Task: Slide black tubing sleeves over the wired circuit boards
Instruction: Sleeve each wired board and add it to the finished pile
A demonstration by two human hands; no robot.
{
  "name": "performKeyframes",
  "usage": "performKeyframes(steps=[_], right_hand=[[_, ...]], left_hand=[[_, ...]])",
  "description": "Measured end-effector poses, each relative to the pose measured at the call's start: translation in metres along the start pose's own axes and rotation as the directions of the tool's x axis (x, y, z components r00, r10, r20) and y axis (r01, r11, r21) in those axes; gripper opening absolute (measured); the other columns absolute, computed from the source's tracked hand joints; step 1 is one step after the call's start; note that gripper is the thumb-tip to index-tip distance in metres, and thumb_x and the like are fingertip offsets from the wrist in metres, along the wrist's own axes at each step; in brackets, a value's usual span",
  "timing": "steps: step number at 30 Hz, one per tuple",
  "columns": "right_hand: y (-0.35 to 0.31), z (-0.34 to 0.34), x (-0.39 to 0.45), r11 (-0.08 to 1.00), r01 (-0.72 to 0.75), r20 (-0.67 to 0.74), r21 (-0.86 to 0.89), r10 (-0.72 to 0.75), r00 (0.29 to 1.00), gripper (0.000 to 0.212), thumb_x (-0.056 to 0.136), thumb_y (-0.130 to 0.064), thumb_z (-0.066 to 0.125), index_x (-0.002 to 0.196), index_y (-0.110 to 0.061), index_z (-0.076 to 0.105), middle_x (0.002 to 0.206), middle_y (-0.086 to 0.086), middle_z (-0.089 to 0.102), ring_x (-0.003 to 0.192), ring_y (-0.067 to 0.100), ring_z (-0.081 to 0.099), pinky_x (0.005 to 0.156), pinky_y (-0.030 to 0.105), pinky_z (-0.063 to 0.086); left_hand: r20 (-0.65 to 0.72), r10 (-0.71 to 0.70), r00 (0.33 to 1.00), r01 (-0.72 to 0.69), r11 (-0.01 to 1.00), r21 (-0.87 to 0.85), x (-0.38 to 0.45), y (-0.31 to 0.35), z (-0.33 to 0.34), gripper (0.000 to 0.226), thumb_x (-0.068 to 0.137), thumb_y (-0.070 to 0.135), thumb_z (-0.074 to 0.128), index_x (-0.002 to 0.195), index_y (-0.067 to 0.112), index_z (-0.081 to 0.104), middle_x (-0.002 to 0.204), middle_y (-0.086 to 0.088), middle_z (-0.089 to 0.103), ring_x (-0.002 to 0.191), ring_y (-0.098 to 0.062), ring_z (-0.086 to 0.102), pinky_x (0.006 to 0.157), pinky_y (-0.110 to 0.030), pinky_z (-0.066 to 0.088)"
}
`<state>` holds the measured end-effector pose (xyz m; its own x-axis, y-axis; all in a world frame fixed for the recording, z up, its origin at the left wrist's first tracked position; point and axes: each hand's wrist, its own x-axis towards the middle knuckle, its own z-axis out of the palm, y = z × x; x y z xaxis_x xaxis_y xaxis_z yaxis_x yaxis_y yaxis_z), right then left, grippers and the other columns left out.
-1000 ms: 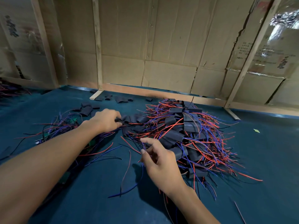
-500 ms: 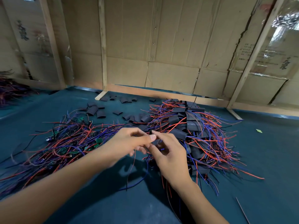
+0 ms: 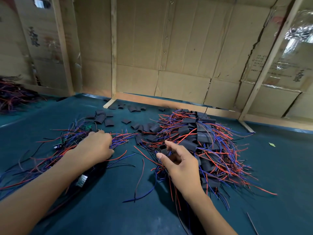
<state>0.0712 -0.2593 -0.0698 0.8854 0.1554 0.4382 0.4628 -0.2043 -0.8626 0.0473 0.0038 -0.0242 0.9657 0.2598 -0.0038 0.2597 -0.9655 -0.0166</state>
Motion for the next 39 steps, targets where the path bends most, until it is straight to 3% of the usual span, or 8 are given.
performKeyframes(steps=[5, 10, 14, 17, 20, 31, 36, 39], right_hand=[[0.002, 0.002, -0.001, 0.993, 0.077, 0.005, -0.092, -0.077, 0.997, 0.039, 0.082, -0.023, 0.084, 0.118, -0.028, 0.073, 0.098, -0.017, 0.066, 0.095, 0.005, 0.063, 0.086, 0.013, 0.044], [0.004, 0.000, -0.001, 0.984, 0.114, 0.011, -0.136, -0.113, 0.993, 0.034, 0.083, -0.026, 0.083, 0.116, -0.028, 0.073, 0.099, -0.017, 0.065, 0.091, 0.005, 0.062, 0.083, 0.012, 0.043], [0.004, 0.001, -0.002, 0.973, 0.165, 0.023, -0.158, -0.164, 0.986, 0.033, 0.084, -0.026, 0.082, 0.116, -0.027, 0.073, 0.100, -0.016, 0.066, 0.091, 0.004, 0.062, 0.082, 0.009, 0.041], [0.004, 0.001, -0.001, 0.971, 0.175, 0.026, -0.164, -0.173, 0.985, 0.034, 0.084, -0.026, 0.082, 0.117, -0.027, 0.073, 0.101, -0.016, 0.065, 0.087, 0.005, 0.061, 0.079, 0.008, 0.041], [0.003, 0.002, -0.002, 0.964, 0.199, 0.030, -0.179, -0.197, 0.980, 0.034, 0.085, -0.025, 0.082, 0.118, -0.024, 0.073, 0.102, -0.014, 0.066, 0.089, 0.003, 0.061, 0.080, 0.006, 0.040], [0.000, -0.001, -0.003, 0.965, 0.194, 0.013, -0.174, -0.195, 0.981, 0.033, 0.086, -0.024, 0.080, 0.119, -0.022, 0.073, 0.102, -0.013, 0.065, 0.088, 0.003, 0.059, 0.080, 0.007, 0.039], [0.003, 0.001, -0.003, 0.966, 0.200, -0.002, -0.165, -0.204, 0.979, 0.032, 0.087, -0.027, 0.079, 0.118, -0.023, 0.072, 0.102, -0.016, 0.065, 0.086, 0.002, 0.060, 0.080, 0.008, 0.041], [0.004, 0.002, -0.002, 0.983, 0.149, -0.026, -0.103, -0.153, 0.988, 0.030, 0.087, -0.029, 0.079, 0.116, -0.027, 0.073, 0.098, -0.017, 0.065, 0.089, 0.004, 0.062, 0.082, 0.013, 0.044]], left_hand=[[0.020, -0.103, 0.995, 0.103, 0.994, -0.040, 0.006, -0.001, 0.007, 0.033, 0.098, 0.041, 0.057, 0.108, 0.010, 0.061, 0.119, -0.019, 0.052, 0.112, -0.040, 0.055, 0.096, -0.040, 0.045], [0.021, -0.100, 0.995, 0.099, 0.994, 0.048, 0.001, 0.005, -0.004, 0.016, 0.094, 0.021, 0.058, 0.088, 0.012, 0.046, 0.108, -0.016, 0.060, 0.103, -0.035, 0.061, 0.080, -0.036, 0.048], [0.066, -0.112, 0.991, 0.107, 0.991, 0.082, 0.001, 0.015, -0.014, 0.022, 0.088, 0.014, 0.056, 0.075, 0.012, 0.039, 0.088, -0.010, 0.053, 0.089, -0.031, 0.057, 0.070, -0.032, 0.042], [-0.008, -0.119, 0.993, 0.119, 0.989, 0.086, -0.002, 0.020, -0.020, 0.011, 0.088, 0.016, 0.057, 0.091, 0.012, 0.047, 0.096, -0.010, 0.055, 0.095, -0.033, 0.059, 0.073, -0.035, 0.045], [-0.104, -0.118, 0.988, 0.132, 0.981, 0.142, -0.003, 0.025, -0.025, 0.023, 0.089, 0.010, 0.055, 0.112, 0.011, 0.055, 0.108, -0.012, 0.056, 0.101, -0.034, 0.059, 0.071, -0.038, 0.043], [-0.070, -0.111, 0.991, 0.126, 0.958, 0.258, -0.004, 0.031, -0.036, 0.025, 0.089, 0.009, 0.054, 0.113, 0.015, 0.056, 0.115, -0.009, 0.061, 0.104, -0.031, 0.061, 0.071, -0.035, 0.041], [-0.263, 0.025, 0.964, 0.024, 0.983, 0.182, -0.012, 0.034, -0.056, 0.013, 0.088, 0.015, 0.057, 0.100, 0.021, 0.059, 0.102, -0.004, 0.061, 0.086, -0.027, 0.054, 0.075, -0.036, 0.046], [-0.376, 0.155, 0.913, -0.165, 0.986, 0.006, -0.005, 0.036, -0.066, 0.037, 0.093, 0.011, 0.056, 0.130, 0.012, 0.056, 0.116, -0.008, 0.052, 0.105, -0.028, 0.054, 0.087, -0.038, 0.047]])
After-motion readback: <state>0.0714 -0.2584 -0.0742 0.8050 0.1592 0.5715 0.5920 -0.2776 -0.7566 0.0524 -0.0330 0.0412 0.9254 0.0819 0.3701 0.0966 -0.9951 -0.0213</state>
